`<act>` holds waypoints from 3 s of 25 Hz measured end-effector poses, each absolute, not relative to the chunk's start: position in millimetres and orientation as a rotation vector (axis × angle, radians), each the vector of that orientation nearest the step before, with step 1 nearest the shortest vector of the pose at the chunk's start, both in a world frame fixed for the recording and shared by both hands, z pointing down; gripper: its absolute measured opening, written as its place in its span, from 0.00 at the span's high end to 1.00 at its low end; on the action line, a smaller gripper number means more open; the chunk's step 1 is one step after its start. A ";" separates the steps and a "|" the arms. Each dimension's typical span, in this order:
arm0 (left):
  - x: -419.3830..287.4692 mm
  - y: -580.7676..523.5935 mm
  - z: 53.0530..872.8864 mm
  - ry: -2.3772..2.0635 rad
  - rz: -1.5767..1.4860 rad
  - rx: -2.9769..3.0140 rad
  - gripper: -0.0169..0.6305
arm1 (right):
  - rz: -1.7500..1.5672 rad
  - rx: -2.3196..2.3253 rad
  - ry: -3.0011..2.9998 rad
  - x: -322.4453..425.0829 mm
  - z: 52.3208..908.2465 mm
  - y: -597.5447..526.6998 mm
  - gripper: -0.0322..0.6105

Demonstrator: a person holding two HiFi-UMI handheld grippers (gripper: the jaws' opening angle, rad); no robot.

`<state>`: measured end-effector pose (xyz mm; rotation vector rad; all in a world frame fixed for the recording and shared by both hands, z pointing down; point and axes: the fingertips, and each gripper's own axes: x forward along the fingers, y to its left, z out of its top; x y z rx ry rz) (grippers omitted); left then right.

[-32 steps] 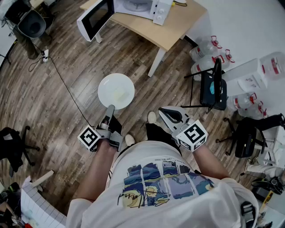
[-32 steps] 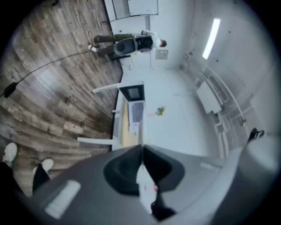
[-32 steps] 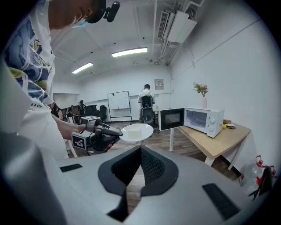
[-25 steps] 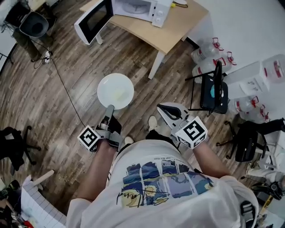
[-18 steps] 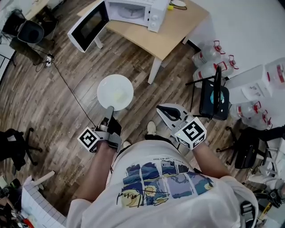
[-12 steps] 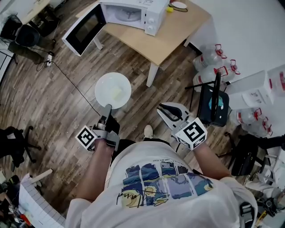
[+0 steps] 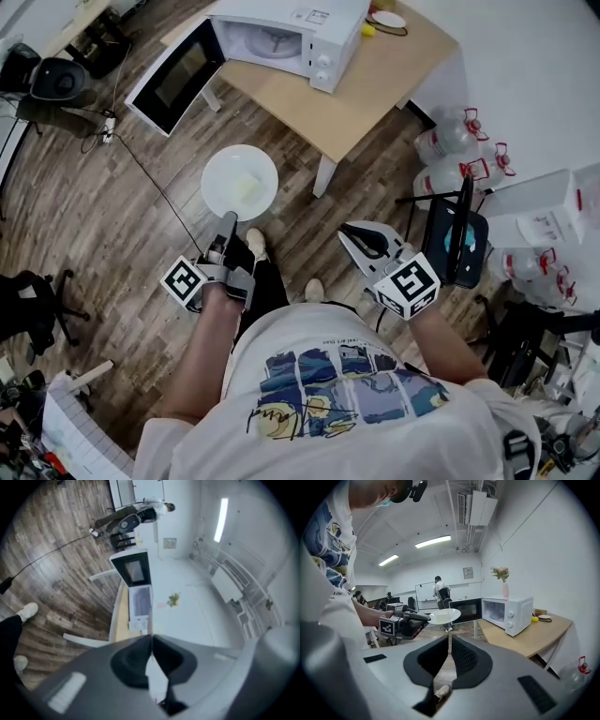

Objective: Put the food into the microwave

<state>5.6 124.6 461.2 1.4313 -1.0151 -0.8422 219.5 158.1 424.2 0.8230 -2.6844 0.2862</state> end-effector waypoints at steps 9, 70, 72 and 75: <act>-33.3 7.9 469.3 -0.939 -0.794 1.474 0.95 | 0.315 0.940 -2.607 174.2 417.6 63.2 0.94; -7.1 -458.8 618.4 -1.113 -0.622 1.301 0.95 | 0.448 1.061 -2.410 227.8 433.6 -215.2 0.94; -7.8 -459.2 620.8 -1.128 -0.596 1.298 0.95 | 0.448 1.061 -2.407 227.6 433.7 -216.3 0.94; -7.2 -458.8 625.9 -1.158 -0.519 1.303 0.93 | 0.446 1.064 -2.408 225.6 432.8 -218.8 0.94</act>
